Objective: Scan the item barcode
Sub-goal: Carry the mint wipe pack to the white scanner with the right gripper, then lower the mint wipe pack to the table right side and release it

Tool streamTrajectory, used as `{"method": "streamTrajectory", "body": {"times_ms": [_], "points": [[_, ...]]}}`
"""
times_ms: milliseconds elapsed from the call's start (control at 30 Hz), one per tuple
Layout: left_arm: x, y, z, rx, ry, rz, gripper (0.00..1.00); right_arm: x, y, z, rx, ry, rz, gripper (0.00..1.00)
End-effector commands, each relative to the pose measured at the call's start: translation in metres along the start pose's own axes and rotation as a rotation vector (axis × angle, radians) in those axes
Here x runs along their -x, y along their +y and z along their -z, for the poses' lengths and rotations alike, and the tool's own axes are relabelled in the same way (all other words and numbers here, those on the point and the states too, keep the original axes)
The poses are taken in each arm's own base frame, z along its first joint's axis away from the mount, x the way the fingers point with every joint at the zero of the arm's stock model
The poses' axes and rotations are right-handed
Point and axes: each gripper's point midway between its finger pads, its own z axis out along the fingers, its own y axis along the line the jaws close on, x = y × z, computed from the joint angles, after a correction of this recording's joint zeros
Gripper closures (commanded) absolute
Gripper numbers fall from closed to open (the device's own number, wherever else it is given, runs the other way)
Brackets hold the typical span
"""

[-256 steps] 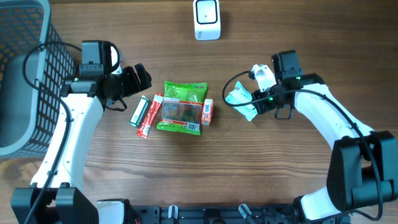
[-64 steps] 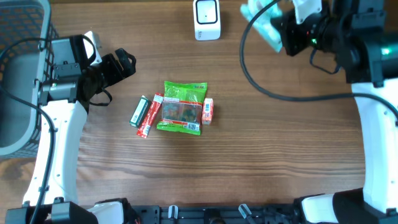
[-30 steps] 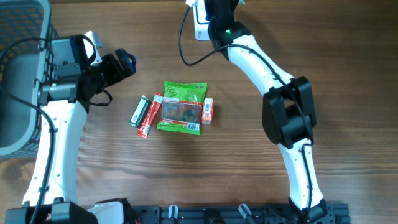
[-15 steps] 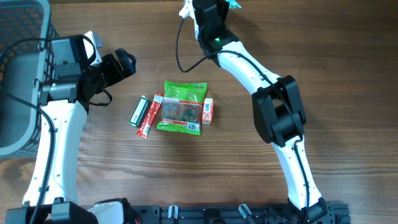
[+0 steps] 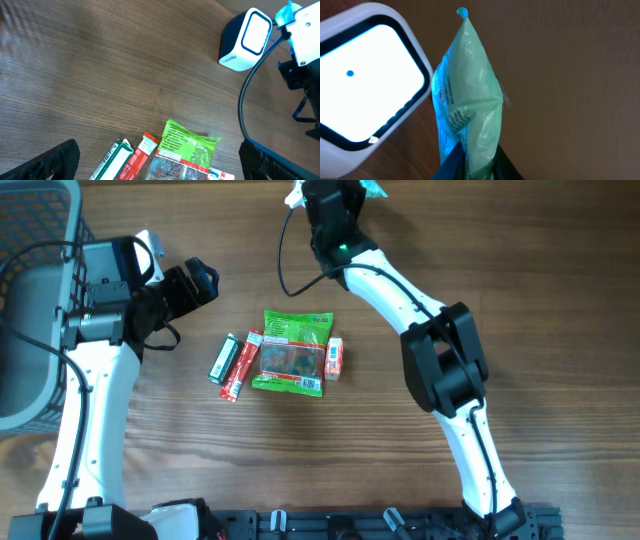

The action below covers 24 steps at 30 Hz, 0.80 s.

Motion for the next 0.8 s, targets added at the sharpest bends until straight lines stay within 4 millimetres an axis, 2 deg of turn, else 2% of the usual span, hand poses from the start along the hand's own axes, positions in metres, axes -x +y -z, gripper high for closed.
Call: {"method": "streamTrajectory", "body": {"times_ms": [0,133,233,300,367,467,600,667,767], "points": [[0.002,-0.001,0.003,-0.003,-0.010,-0.021,0.00,0.001,0.020,0.002,0.054,0.005,0.000,0.96],[0.002,-0.001,0.003,-0.003,-0.010,-0.020,0.00,-0.005,0.032,0.002,0.098,0.020,0.033,0.96],[0.002,-0.001,0.003,-0.003,-0.010,-0.020,0.00,-0.005,0.023,0.000,0.062,0.027,0.025,0.94],[0.002,-0.001,0.003,-0.003,-0.010,-0.020,0.00,-0.006,0.003,0.001,-0.021,0.054,-0.030,0.96],[0.002,-0.001,0.003,-0.003,-0.010,-0.020,0.00,-0.007,-0.034,0.007,-0.137,0.076,-0.123,0.96],[0.002,-0.001,0.003,-0.003,-0.010,-0.020,0.00,-0.007,-0.062,0.019,-0.164,0.070,-0.139,0.96],[0.002,-0.001,0.003,-0.003,-0.010,-0.021,0.00,-0.017,-0.113,0.047,-0.201,0.081,-0.235,0.96],[0.002,-0.001,0.003,-0.003,-0.010,-0.021,0.00,-0.025,-0.136,0.068,-0.176,0.078,-0.324,0.96],[0.002,-0.001,0.003,-0.003,-0.010,-0.021,0.00,-0.044,-0.150,0.099,-0.073,0.090,-0.399,0.96]]}}
